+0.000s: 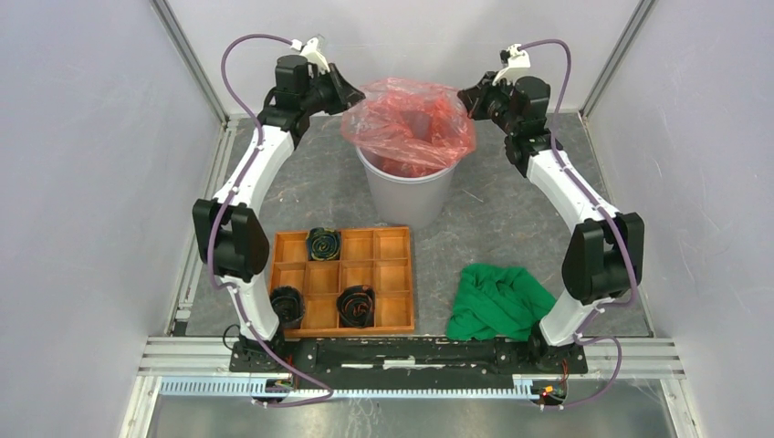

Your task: Put the trash bags into the trash bin

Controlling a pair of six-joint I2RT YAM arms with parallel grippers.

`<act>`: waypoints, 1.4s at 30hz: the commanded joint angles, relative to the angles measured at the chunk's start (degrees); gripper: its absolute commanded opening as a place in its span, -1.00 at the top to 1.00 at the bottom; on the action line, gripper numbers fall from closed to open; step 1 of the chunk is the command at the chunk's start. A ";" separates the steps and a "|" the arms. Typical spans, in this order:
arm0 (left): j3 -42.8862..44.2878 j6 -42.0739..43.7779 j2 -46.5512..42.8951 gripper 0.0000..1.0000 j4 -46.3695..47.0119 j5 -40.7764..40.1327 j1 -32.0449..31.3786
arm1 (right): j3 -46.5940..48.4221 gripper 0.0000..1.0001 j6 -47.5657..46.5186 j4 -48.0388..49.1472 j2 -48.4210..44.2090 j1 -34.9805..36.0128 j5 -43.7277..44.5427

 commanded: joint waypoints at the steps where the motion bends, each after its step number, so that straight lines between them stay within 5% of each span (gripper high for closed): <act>1: 4.59 -2.34 1.71 0.88 1.58 -0.18 0.82 | 3.54 0.99 -1.07 1.26 1.59 -0.26 1.93; 11: 15.75 -3.65 13.25 0.96 -7.35 -1.96 1.07 | 7.94 0.99 -2.16 -7.28 7.01 -0.87 5.66; 29: -16.04 -5.20 -9.94 0.73 -0.39 -0.42 1.69 | -1.69 0.98 -2.40 -14.08 -2.52 -0.97 -1.66; 31: -18.71 -6.02 -11.65 0.70 1.18 -0.01 1.70 | 0.29 0.81 -4.41 -17.78 -2.63 -1.07 -0.85; 37: -22.63 -5.80 -13.77 0.74 1.98 0.46 1.79 | 6.16 -0.20 -12.75 -32.97 -7.52 -1.29 12.73; 42: -25.85 -5.94 -14.84 0.91 4.10 1.20 1.77 | 2.85 -0.65 -20.70 -33.61 -17.28 0.03 15.62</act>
